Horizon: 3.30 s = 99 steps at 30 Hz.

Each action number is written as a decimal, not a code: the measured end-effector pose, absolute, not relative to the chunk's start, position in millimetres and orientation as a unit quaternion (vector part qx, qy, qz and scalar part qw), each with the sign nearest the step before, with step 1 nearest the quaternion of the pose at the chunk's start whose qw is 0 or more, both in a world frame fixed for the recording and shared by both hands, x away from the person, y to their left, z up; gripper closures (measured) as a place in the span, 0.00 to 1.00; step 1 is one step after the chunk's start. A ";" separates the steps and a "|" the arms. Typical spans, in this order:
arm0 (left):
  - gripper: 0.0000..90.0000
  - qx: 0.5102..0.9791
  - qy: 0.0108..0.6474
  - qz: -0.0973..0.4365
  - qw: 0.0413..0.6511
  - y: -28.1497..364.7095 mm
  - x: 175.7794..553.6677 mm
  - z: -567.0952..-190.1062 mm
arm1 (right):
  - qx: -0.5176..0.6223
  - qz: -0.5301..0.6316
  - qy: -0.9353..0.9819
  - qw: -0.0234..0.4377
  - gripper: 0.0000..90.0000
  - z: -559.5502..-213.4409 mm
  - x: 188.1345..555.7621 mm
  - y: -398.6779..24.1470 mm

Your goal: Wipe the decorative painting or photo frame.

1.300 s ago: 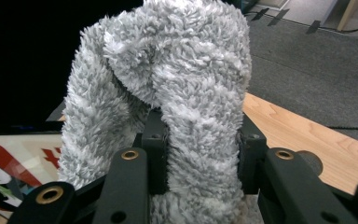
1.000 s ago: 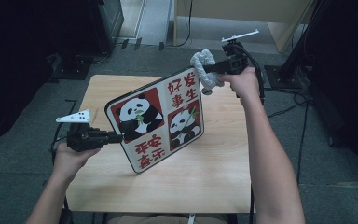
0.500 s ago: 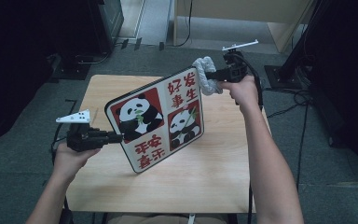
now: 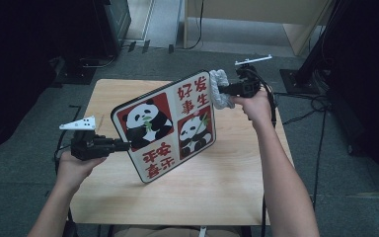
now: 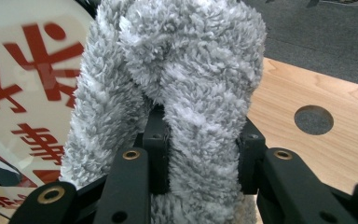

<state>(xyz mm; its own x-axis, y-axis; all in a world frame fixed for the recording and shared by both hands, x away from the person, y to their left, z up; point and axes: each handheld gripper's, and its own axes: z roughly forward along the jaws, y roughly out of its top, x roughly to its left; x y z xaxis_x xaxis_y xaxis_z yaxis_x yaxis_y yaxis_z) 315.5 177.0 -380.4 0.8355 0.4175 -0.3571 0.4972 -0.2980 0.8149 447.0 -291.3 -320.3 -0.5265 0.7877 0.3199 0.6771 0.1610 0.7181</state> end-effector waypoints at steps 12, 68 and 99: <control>0.87 0.803 0.285 -0.039 0.522 177.0 315.5 -381.0 | 0.491 0.433 0.753 0.060 0.73 -340.8 441.7 -294.1; 0.87 0.803 0.286 -0.041 0.522 176.0 314.4 -381.6 | 0.556 0.427 0.712 0.035 0.73 -455.7 401.6 -310.2; 0.87 0.802 0.289 -0.034 0.522 177.0 313.3 -381.3 | 0.546 0.396 0.730 0.110 0.73 -449.4 381.1 -353.3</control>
<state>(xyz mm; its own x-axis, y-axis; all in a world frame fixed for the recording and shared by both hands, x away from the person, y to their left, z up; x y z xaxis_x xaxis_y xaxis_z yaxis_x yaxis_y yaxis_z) 313.3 177.0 -381.3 0.8308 0.4278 -0.3559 0.4985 -0.2879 0.8177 381.1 -353.3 -449.4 -0.3800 0.8841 0.2720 0.7103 0.0905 0.6981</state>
